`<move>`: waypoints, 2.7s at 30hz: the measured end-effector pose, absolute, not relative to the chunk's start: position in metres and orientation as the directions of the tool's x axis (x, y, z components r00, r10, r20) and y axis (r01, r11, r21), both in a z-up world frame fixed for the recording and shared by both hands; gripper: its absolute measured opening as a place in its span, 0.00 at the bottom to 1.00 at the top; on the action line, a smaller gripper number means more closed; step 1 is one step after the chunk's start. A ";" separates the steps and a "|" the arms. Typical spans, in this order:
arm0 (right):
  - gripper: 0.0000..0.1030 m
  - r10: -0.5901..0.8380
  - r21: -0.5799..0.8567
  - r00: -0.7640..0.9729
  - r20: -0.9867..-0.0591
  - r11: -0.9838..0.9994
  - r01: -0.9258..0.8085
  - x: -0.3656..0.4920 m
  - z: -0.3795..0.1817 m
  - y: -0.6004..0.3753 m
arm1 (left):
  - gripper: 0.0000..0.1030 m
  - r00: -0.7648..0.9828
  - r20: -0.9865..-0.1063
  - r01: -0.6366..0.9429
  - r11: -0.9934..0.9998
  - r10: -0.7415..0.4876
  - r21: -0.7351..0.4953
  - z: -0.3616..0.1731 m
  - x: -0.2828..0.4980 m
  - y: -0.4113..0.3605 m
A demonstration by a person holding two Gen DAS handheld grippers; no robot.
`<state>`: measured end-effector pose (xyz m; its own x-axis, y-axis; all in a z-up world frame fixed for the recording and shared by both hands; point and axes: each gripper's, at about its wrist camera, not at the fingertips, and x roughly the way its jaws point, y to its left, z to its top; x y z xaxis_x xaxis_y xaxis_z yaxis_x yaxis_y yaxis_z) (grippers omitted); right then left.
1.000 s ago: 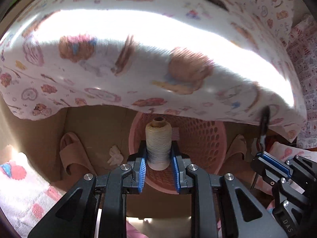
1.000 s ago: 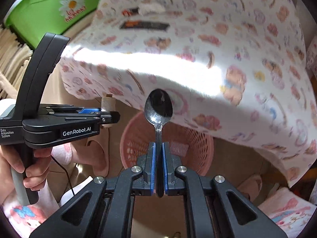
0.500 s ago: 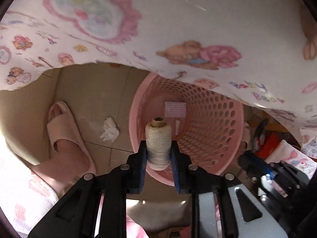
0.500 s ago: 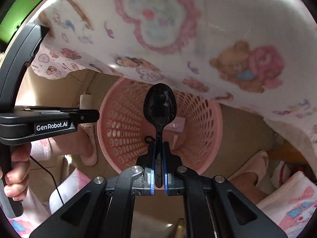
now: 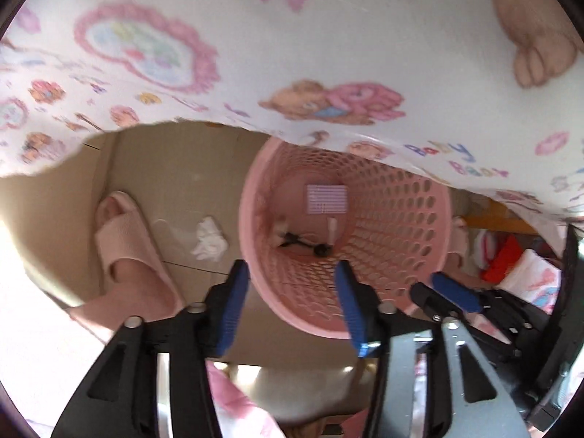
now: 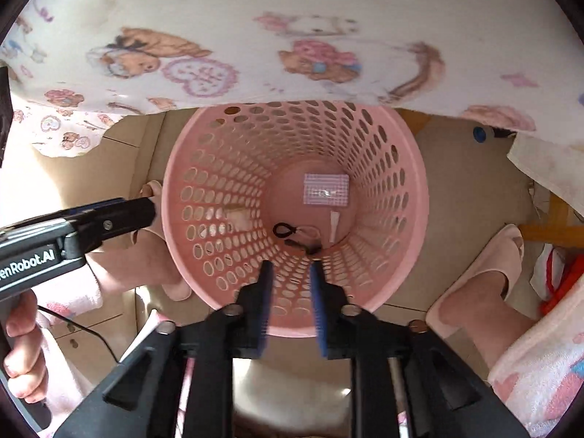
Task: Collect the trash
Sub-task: 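Open the left tool to drop the spool while the right tool drops the spoon, then raise both open tools back over the remaining items on the seat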
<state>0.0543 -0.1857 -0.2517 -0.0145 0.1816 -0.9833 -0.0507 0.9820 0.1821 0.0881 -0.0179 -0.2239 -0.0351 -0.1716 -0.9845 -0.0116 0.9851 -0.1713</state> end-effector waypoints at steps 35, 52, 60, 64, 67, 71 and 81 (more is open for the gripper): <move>0.56 0.179 0.063 0.484 -0.856 0.967 -0.245 0.043 -0.091 -0.180 | 0.94 0.642 -0.747 -0.001 0.975 0.173 0.224 -0.045 0.065 0.007; 0.75 0.089 -0.058 0.774 -0.627 0.985 -0.161 0.040 -0.013 -0.208 | 0.99 0.798 -0.593 -0.065 0.994 0.107 0.092 0.012 0.067 0.033; 0.75 0.082 -0.052 0.780 -0.621 0.988 -0.146 0.067 0.004 -0.217 | 0.99 0.816 -0.551 -0.026 0.963 0.176 0.268 0.048 0.099 0.020; 0.78 0.094 -0.061 0.817 -0.569 0.986 -0.157 0.084 0.022 -0.220 | 0.99 0.807 -0.584 0.079 0.966 0.084 0.248 0.058 0.112 0.011; 0.99 0.146 -0.028 0.855 -0.497 0.983 -0.184 0.098 0.026 -0.229 | 0.99 0.810 -0.586 0.108 0.977 0.020 0.182 0.061 0.112 0.009; 1.00 0.126 -0.035 0.856 -0.501 0.986 -0.165 0.124 0.015 -0.241 | 0.99 0.813 -0.581 0.125 0.988 -0.046 0.096 0.051 0.120 0.016; 1.00 0.083 -0.020 0.784 -0.615 0.993 -0.120 0.146 -0.020 -0.246 | 0.99 0.805 -0.591 0.036 0.992 0.043 0.121 -0.001 0.140 0.045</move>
